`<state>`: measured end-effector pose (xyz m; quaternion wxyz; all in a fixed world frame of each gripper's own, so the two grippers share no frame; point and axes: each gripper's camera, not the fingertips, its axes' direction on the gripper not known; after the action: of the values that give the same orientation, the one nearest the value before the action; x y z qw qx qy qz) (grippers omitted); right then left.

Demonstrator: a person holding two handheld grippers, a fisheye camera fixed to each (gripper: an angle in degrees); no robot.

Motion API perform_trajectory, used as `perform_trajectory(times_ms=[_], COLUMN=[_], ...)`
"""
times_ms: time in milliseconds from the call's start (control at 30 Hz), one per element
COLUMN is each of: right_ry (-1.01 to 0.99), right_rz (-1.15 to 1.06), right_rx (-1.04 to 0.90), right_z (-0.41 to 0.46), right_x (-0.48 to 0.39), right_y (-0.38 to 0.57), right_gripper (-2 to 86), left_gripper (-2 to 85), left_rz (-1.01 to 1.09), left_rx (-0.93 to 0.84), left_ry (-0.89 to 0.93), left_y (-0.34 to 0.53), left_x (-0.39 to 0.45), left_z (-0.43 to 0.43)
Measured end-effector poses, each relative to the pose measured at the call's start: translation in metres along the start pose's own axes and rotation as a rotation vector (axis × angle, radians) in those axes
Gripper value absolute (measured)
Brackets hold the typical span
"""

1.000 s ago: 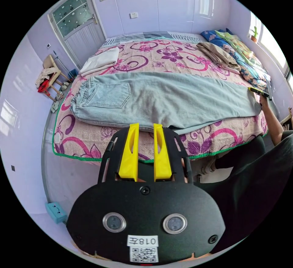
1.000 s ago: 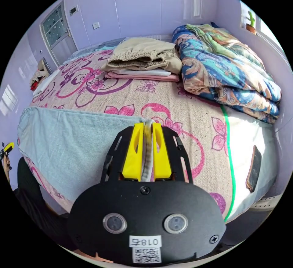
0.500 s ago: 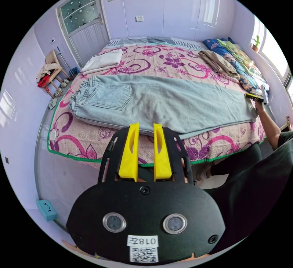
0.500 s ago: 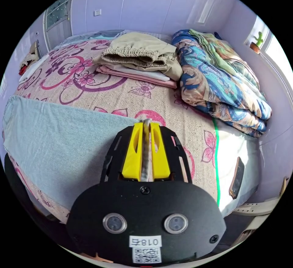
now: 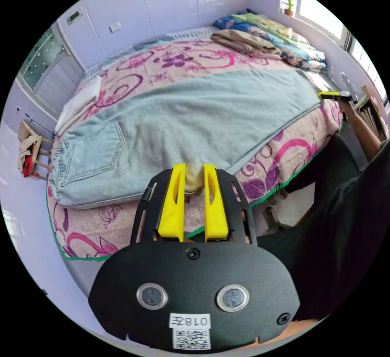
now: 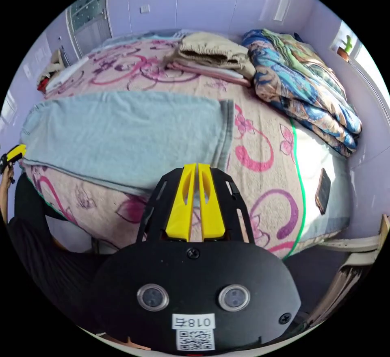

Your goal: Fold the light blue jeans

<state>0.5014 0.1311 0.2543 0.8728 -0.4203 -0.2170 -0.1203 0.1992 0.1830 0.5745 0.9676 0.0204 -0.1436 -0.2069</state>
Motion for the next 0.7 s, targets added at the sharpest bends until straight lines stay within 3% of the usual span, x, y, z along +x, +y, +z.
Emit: perform_trajectory(times_ms=[33,200,367,400,467,533,700], right_ry=[0.017,-0.050,-0.101,-0.124,-0.126,-0.093,-0.467], right_rz=[-0.044,0.023,0.066,0.053,0.039,0.022,0.329], right_rx=[-0.030,-0.009,0.153,0.161,0.096,-0.011,0.282], right_z=[0.010,0.002,-0.024,-0.023,-0.010,0.018,-0.006], right_x=[0.002,0.038,0.063,0.068,0.077,0.098,0.185], right_y=[0.012,0.017,0.010,0.008,0.006,0.017,0.056], right_gripper=[0.1,-0.7,-0.8,-0.8,-0.8,-0.8,0.7], left_gripper=[8.2,8.0,7.6,7.5,7.2,6.5,6.9], left_rz=[0.008,-0.013,-0.027,-0.028,-0.011,-0.024,-0.021], left_rx=[-0.108,-0.111,0.139,0.122,-0.088,-0.055,-0.031], left_ry=[0.045,0.084,0.102,0.107,0.101,0.108,0.090], left_y=[0.000,0.003,-0.004,-0.006,-0.009,-0.001,-0.002], left_x=[-0.004,-0.022,-0.018,-0.018,-0.017,-0.021,-0.028], left_z=[0.016,0.001,-0.027,-0.021,0.024,0.026,0.007])
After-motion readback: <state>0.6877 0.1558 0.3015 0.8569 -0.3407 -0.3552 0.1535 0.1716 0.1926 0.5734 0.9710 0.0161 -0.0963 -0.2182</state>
